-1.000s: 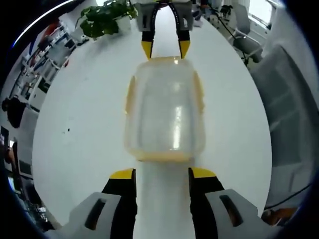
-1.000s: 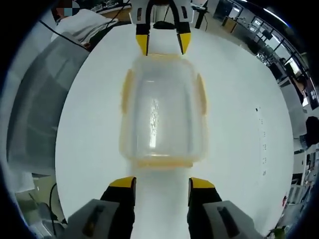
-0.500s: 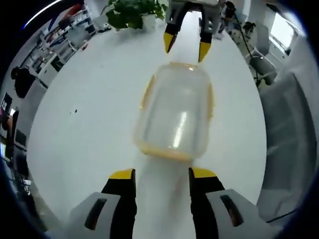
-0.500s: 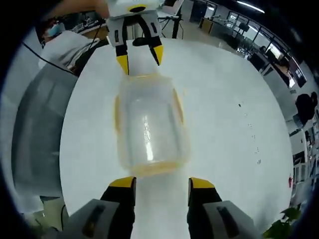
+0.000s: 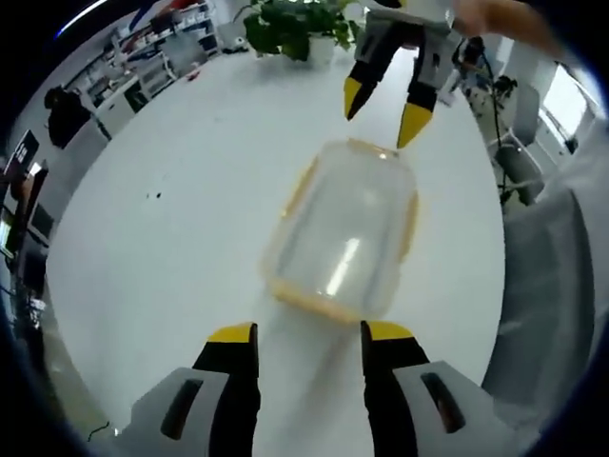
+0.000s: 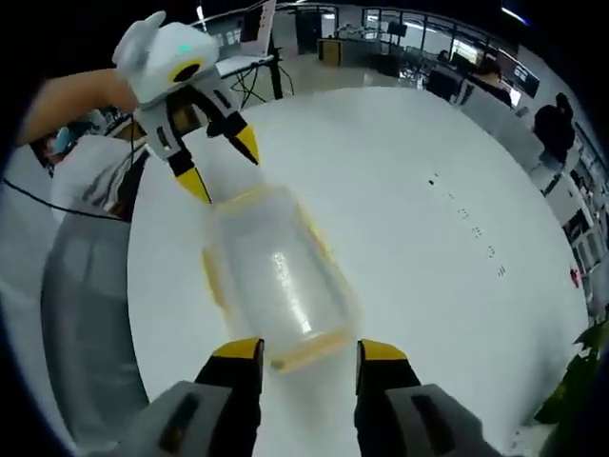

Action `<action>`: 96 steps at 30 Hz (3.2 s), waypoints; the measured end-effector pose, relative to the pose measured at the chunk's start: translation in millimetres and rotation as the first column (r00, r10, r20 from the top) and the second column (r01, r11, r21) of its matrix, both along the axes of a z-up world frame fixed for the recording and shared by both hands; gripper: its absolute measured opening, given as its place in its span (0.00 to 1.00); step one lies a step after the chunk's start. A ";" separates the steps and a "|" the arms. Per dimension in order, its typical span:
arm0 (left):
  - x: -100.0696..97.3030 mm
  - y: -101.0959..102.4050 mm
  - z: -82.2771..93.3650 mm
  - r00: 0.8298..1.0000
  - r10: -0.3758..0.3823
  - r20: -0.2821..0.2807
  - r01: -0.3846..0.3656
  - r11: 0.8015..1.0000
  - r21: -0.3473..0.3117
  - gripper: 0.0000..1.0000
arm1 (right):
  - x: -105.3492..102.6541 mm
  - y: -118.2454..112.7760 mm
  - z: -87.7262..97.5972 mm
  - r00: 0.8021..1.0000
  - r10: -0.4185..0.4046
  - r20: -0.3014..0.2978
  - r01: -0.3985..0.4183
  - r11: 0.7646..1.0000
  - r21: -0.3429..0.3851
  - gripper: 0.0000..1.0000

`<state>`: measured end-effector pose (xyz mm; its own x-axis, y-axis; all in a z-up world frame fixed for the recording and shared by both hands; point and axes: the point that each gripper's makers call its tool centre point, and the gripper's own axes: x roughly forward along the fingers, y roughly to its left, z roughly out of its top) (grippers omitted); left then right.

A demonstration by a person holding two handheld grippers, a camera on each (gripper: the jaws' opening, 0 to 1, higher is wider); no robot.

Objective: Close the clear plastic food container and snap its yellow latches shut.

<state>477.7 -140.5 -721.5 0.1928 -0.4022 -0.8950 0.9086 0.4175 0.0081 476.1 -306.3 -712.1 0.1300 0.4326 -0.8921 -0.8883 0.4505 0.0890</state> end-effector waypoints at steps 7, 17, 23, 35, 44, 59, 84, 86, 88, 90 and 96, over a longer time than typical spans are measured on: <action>-1.7 -8.4 -2.0 0.994 0.102 -0.039 -0.103 0.994 -0.036 0.40 | -1.4 3.9 -4.1 0.993 -0.104 -0.052 0.106 0.994 0.034 0.35; 4.6 -16.1 6.0 0.964 0.255 -0.079 -0.263 0.957 -0.123 0.39 | -0.2 4.2 -7.8 0.973 -0.210 -0.096 0.216 0.975 0.052 0.35; 6.5 -19.6 4.0 0.919 0.370 -0.138 -0.389 0.906 -0.166 0.39 | -2.6 9.6 -10.2 0.948 -0.280 -0.153 0.294 0.952 0.082 0.37; 5.3 -18.3 -12.4 0.827 0.518 -0.217 -0.556 0.810 -0.185 0.38 | -5.3 9.1 -21.8 0.935 -0.316 -0.158 0.332 0.940 0.083 0.41; 2.5 -19.8 -14.6 0.794 0.541 -0.278 -0.600 0.773 -0.208 0.34 | -7.9 8.9 -29.8 0.864 -0.423 -0.273 0.466 0.876 0.120 0.40; 0.5 -24.3 -15.2 0.804 0.522 -0.287 -0.587 0.776 -0.233 0.29 | -8.1 12.2 -31.9 0.849 -0.424 -0.314 0.480 0.868 0.125 0.38; 0.3 -25.9 -15.7 0.813 0.507 -0.287 -0.572 0.787 -0.230 0.27 | -7.8 15.2 -32.4 0.843 -0.428 -0.326 0.481 0.871 0.100 0.38; 1.6 -25.4 -16.5 0.813 0.506 -0.288 -0.571 0.789 -0.227 0.28 | -7.6 15.1 -32.5 0.844 -0.426 -0.326 0.479 0.872 0.099 0.38; 0.9 -25.9 -15.1 0.816 0.505 -0.282 -0.568 0.792 -0.224 0.28 | -7.6 15.1 -31.9 0.843 -0.426 -0.329 0.480 0.872 0.100 0.38; 1.2 -26.4 -14.5 0.817 0.509 -0.272 -0.567 0.795 -0.217 0.28 | -7.6 15.5 -31.2 0.843 -0.426 -0.328 0.477 0.874 0.092 0.38; 2.3 -25.5 -14.4 0.807 0.519 -0.281 -0.580 0.786 -0.213 0.29 | -6.4 15.2 -30.2 0.866 -0.400 -0.301 0.438 0.896 0.071 0.39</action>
<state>480.0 -165.9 -735.9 0.2899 -0.5165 -0.8058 0.4924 0.8024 -0.3371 469.7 -291.1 -742.3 0.0868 0.5082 -0.8569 -0.5501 0.7415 0.3841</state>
